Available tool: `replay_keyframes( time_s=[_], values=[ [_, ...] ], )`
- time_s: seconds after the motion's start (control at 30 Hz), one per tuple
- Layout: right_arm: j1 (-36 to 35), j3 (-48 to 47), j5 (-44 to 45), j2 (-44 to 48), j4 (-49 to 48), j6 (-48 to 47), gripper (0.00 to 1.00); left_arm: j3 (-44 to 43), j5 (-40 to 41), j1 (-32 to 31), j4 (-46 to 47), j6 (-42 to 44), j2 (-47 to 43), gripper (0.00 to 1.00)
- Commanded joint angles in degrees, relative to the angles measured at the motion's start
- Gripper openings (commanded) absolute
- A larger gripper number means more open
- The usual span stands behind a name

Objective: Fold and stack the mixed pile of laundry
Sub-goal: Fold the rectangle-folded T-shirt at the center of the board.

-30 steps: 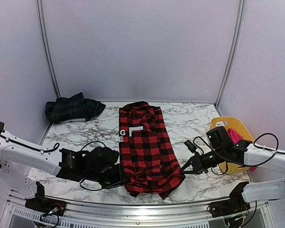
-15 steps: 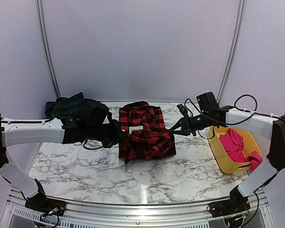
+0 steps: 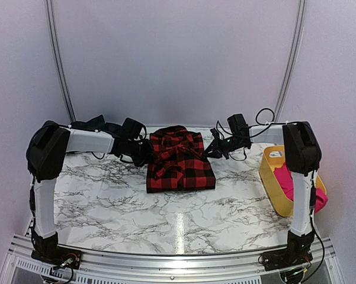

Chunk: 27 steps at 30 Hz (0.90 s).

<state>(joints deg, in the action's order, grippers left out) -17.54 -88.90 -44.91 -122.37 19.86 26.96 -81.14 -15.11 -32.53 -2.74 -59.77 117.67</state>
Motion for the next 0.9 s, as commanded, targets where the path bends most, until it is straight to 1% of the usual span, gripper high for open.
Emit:
replay_keyframes(
  time_s=[0.0,0.07,0.1,0.13,0.2,0.23,0.33,0.37,0.4,0.53,0.6,0.63,0.73,0.8,0.87],
  values=[
    [0.87,-6.2,-0.23,-5.27,-2.46,0.05,0.0,-4.6,-2.62,1.96,1.42,1.72,5.46,0.0],
    [1.07,-8.28,-0.14,-7.41,-2.23,0.1,0.0,-5.67,-2.85,2.54,1.56,1.34,7.49,0.0],
    [1.31,-9.38,-0.36,-8.16,-1.99,0.25,0.0,-6.06,-3.41,2.75,2.07,1.07,8.14,0.02],
    [1.5,-10.37,-0.58,-8.56,-1.61,0.41,0.04,-6.29,-3.82,3.05,2.2,0.86,8.6,0.08],
    [1.9,-12.41,-0.85,-8.09,-1.04,0.7,0.19,-6.57,-5.13,3.62,4.77,0.43,8.14,0.19],
    [2.14,-13.08,-0.45,-7.16,-0.66,0.77,0.27,-6.64,-5.06,3.82,5.14,0.47,7.22,0.27],
    [2.55,-14.62,0.48,-3.49,0.76,0.25,0.53,-6.92,-3.3,4.63,4.03,1.84,3.15,0.53],
    [2.58,-14.76,0.85,-2.29,1.56,-0.24,0.59,-6.81,-2.41,5.04,3.11,2.25,1.56,0.59],
    [2.6,-14.62,1.1,-0.95,2.45,-0.77,0.62,-6.06,-1.9,5.49,2.87,2.41,-0.23,0.63],
    [2.09,-10.01,2.27,5.36,4.27,-3.28,0.63,0.3,-0.32,6.45,2.83,3.24,-7.53,0.73],
    [1.19,-7.51,2.86,7.83,5.13,-4.72,0.62,4.09,-1.01,6.43,2.83,3.53,-10.52,0.82],
    [0.36,-6.75,2.82,8.54,5.76,-5.92,0.58,6.21,-1.46,6.39,2.85,3.33,-12.1,0.84],
    [-2.52,-5.31,2.93,8.78,7.34,-7.78,0.43,12.33,-1.32,5.75,2.83,3.52,-16.93,0.87],
    [-4.5,-5.2,3.0,7.34,7.52,-8.02,0.33,16.51,-0.61,5.08,2.83,3.48,-19.14,0.86],
    [-6.37,-5.95,3.06,5.48,7.22,-7.87,0.26,19.12,-0.47,4.01,2.83,3.26,-20.21,0.83]
  ],
)
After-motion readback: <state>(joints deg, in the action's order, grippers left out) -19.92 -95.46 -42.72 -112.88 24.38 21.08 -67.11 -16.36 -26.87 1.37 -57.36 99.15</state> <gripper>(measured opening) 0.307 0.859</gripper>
